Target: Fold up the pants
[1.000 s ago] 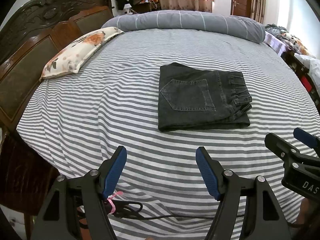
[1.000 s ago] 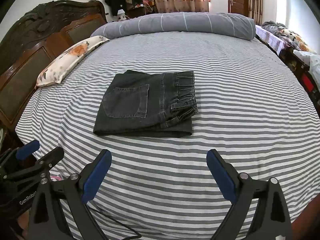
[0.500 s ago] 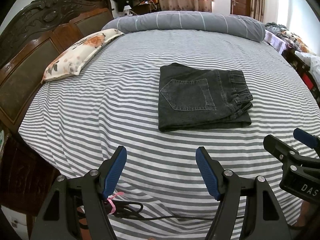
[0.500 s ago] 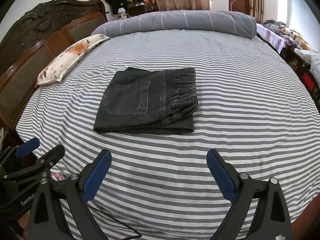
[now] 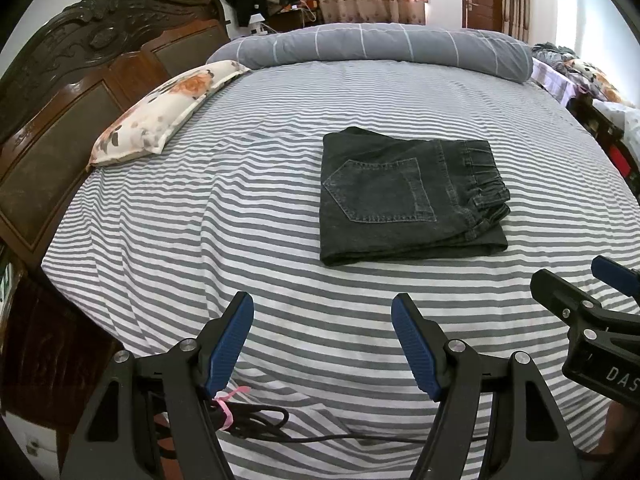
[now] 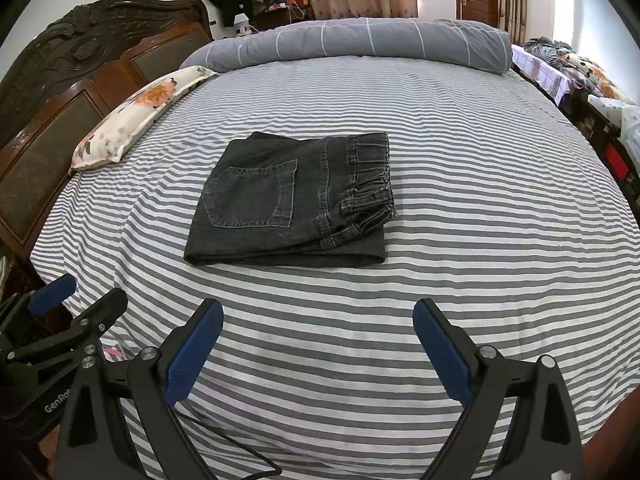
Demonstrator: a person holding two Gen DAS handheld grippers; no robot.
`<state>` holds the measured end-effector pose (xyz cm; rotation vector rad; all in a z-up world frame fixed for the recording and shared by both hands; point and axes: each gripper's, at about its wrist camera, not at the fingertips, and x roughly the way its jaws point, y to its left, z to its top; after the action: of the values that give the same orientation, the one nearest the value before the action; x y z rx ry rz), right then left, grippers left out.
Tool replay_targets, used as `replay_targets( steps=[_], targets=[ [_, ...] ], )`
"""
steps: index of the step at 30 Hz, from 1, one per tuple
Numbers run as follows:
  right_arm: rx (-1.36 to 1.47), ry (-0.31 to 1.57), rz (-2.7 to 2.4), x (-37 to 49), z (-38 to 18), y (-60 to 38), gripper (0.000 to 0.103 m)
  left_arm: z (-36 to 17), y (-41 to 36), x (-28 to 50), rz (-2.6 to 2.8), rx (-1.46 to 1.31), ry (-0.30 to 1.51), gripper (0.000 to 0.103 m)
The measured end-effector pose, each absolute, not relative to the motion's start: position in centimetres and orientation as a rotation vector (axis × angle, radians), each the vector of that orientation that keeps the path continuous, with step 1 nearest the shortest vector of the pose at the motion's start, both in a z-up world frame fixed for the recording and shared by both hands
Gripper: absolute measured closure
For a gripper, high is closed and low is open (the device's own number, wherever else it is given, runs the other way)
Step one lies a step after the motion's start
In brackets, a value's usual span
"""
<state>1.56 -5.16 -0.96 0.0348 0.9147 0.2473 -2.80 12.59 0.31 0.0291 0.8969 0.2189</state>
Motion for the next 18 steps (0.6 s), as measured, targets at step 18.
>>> replay_targets(
  steps=[18],
  targets=[
    [0.033, 0.922, 0.247, 1.57, -1.49, -5.37, 0.009, -0.05, 12.87, -2.65, 0.196, 0.03, 0.899, 0.031]
  ],
)
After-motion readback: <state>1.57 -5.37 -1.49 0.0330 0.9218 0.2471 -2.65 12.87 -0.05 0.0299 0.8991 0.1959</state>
